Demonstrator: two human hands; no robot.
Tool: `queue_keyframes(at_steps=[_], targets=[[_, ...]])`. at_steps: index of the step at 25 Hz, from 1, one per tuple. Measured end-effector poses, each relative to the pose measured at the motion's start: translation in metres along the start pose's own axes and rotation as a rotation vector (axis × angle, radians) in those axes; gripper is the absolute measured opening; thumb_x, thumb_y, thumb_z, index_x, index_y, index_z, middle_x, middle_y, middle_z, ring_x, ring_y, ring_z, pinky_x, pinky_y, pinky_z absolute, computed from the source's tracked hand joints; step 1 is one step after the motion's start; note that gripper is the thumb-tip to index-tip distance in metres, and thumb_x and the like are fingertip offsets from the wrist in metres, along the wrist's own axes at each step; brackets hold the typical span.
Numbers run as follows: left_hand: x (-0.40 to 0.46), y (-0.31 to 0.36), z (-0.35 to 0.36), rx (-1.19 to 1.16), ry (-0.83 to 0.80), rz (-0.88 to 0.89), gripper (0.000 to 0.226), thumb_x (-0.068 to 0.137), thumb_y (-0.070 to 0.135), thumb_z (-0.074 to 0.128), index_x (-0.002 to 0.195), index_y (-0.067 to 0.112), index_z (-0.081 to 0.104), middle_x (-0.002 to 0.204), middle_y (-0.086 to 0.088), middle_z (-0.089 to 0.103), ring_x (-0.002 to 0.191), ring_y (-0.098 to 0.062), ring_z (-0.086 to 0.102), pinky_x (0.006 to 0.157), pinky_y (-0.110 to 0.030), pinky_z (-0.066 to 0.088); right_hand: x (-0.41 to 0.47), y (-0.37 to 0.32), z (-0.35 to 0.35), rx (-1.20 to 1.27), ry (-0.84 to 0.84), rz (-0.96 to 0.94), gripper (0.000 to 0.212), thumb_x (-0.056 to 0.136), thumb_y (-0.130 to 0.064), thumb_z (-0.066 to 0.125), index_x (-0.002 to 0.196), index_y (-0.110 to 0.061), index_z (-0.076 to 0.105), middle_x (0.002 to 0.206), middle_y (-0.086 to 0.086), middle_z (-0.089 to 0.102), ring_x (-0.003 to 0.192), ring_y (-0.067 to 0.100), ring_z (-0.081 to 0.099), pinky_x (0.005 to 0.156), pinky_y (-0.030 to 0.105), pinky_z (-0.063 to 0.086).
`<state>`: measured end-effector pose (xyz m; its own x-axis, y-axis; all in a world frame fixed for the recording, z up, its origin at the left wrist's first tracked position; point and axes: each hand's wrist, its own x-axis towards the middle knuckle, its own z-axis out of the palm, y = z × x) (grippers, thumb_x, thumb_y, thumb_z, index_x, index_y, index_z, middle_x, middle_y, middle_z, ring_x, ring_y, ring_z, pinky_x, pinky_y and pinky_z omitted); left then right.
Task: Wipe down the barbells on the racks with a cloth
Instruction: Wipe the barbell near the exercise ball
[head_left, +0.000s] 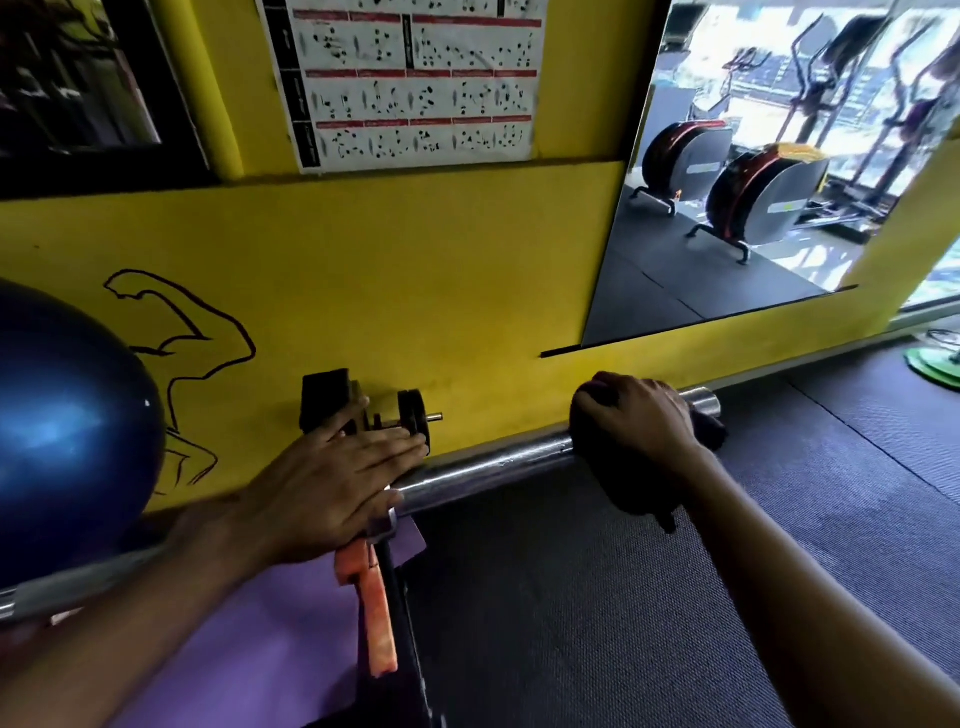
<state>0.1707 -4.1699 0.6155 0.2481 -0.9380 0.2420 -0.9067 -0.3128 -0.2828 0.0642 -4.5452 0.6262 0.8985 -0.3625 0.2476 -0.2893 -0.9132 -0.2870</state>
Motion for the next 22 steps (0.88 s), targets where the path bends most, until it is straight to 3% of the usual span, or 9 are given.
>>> queue_keyframes(at_steps=[3, 6, 8, 10, 12, 14, 18, 20, 22], targets=[[0.002, 0.001, 0.004, -0.036, 0.082, 0.022, 0.055, 0.108, 0.046, 0.027, 0.151, 0.019, 0.045, 0.152, 0.002, 0.049, 0.139, -0.010, 0.047, 0.125, -0.048, 0.010, -0.040, -0.022, 0.020, 0.104, 0.131, -0.205, 0.038, 0.094, -0.055, 0.048, 0.121, -0.032, 0.064, 0.117, -0.009, 0.069, 0.112, 0.013, 0.059, 0.109, 0.039, 0.036], [0.001, -0.001, 0.006, -0.028, 0.136, 0.048, 0.055, 0.107, 0.045, 0.030, 0.150, 0.016, 0.048, 0.151, 0.000, 0.051, 0.138, -0.012, 0.050, 0.125, -0.050, 0.011, -0.064, 0.013, 0.025, 0.158, 0.152, -0.336, 0.051, 0.096, -0.044, 0.052, 0.140, -0.018, 0.055, 0.146, -0.004, 0.052, 0.141, 0.013, 0.043, 0.125, 0.042, 0.019], [0.003, -0.001, 0.005, -0.016, 0.145, 0.060, 0.055, 0.106, 0.044, 0.030, 0.148, 0.015, 0.050, 0.150, -0.001, 0.053, 0.136, -0.014, 0.052, 0.125, -0.051, 0.014, -0.045, 0.022, 0.016, 0.169, 0.098, -0.126, 0.042, 0.097, -0.049, 0.047, 0.134, -0.032, 0.059, 0.140, -0.006, 0.059, 0.134, 0.017, 0.050, 0.119, 0.045, 0.030], [0.004, -0.002, 0.004, -0.012, 0.154, 0.062, 0.055, 0.106, 0.044, 0.029, 0.146, 0.015, 0.052, 0.148, -0.002, 0.055, 0.134, -0.015, 0.054, 0.124, -0.052, 0.016, -0.013, 0.000, 0.003, 0.081, -0.001, 0.086, 0.031, 0.091, -0.059, 0.044, 0.107, -0.043, 0.065, 0.112, -0.008, 0.069, 0.108, 0.023, 0.063, 0.090, 0.040, 0.047], [0.003, -0.001, 0.004, -0.019, 0.154, 0.069, 0.055, 0.106, 0.044, 0.030, 0.146, 0.014, 0.052, 0.148, -0.003, 0.055, 0.135, -0.016, 0.054, 0.123, -0.054, 0.017, 0.005, -0.037, 0.004, -0.070, -0.130, 0.063, 0.029, 0.083, -0.065, 0.041, 0.086, -0.043, 0.061, 0.096, -0.008, 0.068, 0.090, 0.024, 0.065, 0.072, 0.034, 0.043], [0.001, -0.002, 0.003, -0.024, 0.165, 0.071, 0.055, 0.105, 0.044, 0.030, 0.146, 0.014, 0.052, 0.148, -0.003, 0.055, 0.135, -0.016, 0.053, 0.123, -0.053, 0.016, -0.010, -0.074, 0.014, -0.058, -0.109, -0.020, 0.026, 0.087, -0.062, 0.045, 0.091, -0.044, 0.063, 0.094, -0.011, 0.069, 0.087, 0.018, 0.064, 0.076, 0.034, 0.045], [0.003, -0.002, 0.001, -0.041, 0.183, 0.073, 0.055, 0.105, 0.043, 0.032, 0.143, 0.012, 0.056, 0.145, -0.005, 0.057, 0.133, -0.016, 0.055, 0.122, -0.052, 0.017, -0.075, -0.052, 0.034, 0.140, 0.191, -0.329, 0.042, 0.093, -0.042, 0.054, 0.130, -0.025, 0.058, 0.131, -0.004, 0.063, 0.121, 0.016, 0.055, 0.107, 0.039, 0.039], [0.002, -0.003, 0.001, -0.028, 0.170, 0.075, 0.055, 0.105, 0.044, 0.031, 0.144, 0.012, 0.055, 0.146, -0.004, 0.057, 0.134, -0.016, 0.054, 0.123, -0.052, 0.018, -0.057, -0.036, 0.018, 0.147, 0.169, -0.184, 0.036, 0.092, -0.043, 0.051, 0.124, -0.027, 0.059, 0.119, 0.000, 0.065, 0.111, 0.021, 0.059, 0.093, 0.040, 0.046], [0.003, -0.003, -0.001, -0.028, 0.148, 0.068, 0.056, 0.106, 0.045, 0.029, 0.144, 0.013, 0.055, 0.146, -0.004, 0.057, 0.134, -0.015, 0.054, 0.123, -0.052, 0.017, -0.016, -0.048, 0.005, 0.064, 0.015, 0.029, 0.032, 0.091, -0.055, 0.044, 0.105, -0.036, 0.066, 0.100, -0.001, 0.069, 0.093, 0.023, 0.064, 0.075, 0.036, 0.046]])
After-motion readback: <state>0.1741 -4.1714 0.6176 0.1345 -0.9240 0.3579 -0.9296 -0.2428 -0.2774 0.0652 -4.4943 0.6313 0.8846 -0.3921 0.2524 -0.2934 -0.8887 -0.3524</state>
